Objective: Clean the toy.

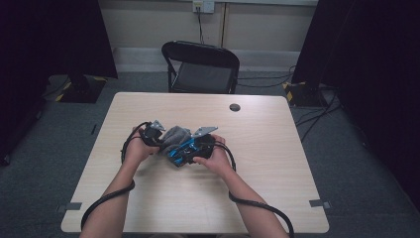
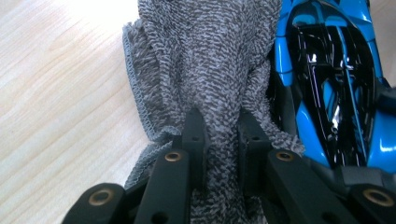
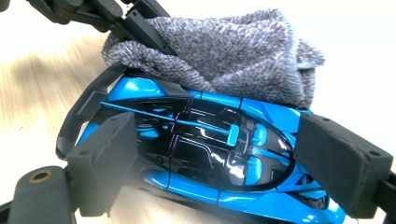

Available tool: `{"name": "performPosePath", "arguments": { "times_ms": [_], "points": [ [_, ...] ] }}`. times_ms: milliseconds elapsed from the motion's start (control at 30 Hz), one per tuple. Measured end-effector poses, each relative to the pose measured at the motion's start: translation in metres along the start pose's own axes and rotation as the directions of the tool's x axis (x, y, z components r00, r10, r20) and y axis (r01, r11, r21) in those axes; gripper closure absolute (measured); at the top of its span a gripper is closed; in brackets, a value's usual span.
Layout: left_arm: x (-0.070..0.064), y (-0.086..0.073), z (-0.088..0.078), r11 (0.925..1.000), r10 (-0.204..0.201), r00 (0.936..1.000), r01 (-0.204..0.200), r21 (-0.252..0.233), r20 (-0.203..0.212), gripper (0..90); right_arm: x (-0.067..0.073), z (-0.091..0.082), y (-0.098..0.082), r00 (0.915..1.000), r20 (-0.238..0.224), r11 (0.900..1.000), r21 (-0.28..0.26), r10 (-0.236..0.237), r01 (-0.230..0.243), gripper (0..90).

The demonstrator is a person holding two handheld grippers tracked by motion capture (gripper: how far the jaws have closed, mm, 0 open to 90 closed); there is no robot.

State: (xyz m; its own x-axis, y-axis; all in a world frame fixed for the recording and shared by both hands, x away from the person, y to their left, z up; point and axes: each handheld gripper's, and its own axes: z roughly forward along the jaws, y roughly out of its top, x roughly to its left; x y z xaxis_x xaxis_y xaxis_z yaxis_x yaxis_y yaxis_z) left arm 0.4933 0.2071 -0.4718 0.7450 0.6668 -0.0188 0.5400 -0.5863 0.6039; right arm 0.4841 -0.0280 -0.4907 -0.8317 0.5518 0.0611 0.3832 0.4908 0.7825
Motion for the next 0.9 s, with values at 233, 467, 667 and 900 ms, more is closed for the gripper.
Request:
{"name": "performPosePath", "arguments": {
  "times_ms": [233,467,667,900],
  "points": [
    [0.0,-0.011,-0.009,1.0,0.002,1.0,-0.002,0.008,-0.009,76.9,0.0,0.0,0.0,1.0,0.003,1.0,0.004,0.001,-0.001,13.1],
    [-0.002,-0.023,-0.017,0.9999,-0.008,1.0,0.008,-0.006,-0.004,76.9,0.0,0.0,0.001,1.0,0.003,1.0,0.008,-0.001,0.001,13.2],
    [-0.005,-0.034,-0.025,0.9996,-0.025,0.9996,0.025,-0.012,0.01,76.8,0.0,0.0,0.001,1.0,0.003,1.0,0.01,0.0,0.0,13.1],
    [-0.009,-0.046,-0.037,0.999,-0.04,0.9989,0.04,-0.02,0.026,76.9,0.001,0.0,0.002,1.0,0.004,1.0,0.012,0.0,0.0,13.2]
  ]
}}
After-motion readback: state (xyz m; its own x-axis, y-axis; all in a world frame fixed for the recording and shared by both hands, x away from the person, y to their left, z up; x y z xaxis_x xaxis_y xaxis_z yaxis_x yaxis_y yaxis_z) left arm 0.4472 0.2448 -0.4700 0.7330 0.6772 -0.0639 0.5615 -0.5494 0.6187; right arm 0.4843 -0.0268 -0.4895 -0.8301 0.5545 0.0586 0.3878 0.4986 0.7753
